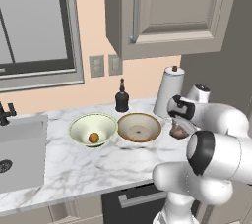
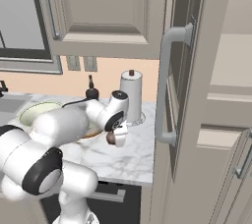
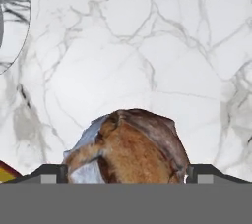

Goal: Pick both bowls and place them on the counter. Then place the apple in one bowl and place the bread in the other bowl.

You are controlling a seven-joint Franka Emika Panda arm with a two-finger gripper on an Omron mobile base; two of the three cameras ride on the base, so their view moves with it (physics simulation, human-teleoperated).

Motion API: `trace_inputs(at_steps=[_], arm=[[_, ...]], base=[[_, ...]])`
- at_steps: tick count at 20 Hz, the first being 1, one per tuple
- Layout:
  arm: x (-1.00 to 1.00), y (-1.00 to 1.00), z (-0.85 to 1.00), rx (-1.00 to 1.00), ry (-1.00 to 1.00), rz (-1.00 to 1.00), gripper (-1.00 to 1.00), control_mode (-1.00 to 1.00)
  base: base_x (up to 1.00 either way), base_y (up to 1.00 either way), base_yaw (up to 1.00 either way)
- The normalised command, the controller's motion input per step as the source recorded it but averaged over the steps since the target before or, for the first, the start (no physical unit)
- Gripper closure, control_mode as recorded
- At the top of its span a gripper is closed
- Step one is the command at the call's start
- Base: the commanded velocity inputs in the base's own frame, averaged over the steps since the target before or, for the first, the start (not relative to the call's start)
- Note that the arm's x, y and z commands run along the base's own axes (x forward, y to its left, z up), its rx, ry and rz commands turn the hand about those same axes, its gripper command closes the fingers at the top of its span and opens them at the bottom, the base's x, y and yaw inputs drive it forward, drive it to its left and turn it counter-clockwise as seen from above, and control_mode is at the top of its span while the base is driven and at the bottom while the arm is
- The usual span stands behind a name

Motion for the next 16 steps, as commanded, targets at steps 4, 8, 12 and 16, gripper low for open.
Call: trace_inputs(at_steps=[4,8,12,16], arm=[[-0.09,0.39,0.33,0.0,-0.05,-0.06,1.0,-1.0],[-0.09,0.36,0.63,0.0,-0.1,-0.06,1.0,-1.0],[-0.01,0.47,0.64,-0.03,-0.08,-0.07,1.0,-1.0],[0.04,0.62,0.46,-0.01,-0.02,-0.04,1.0,-1.0]], base=[[0.0,0.0,0.0],[0.0,0.0,0.0],[0.0,0.0,0.0],[0.0,0.0,0.0]])
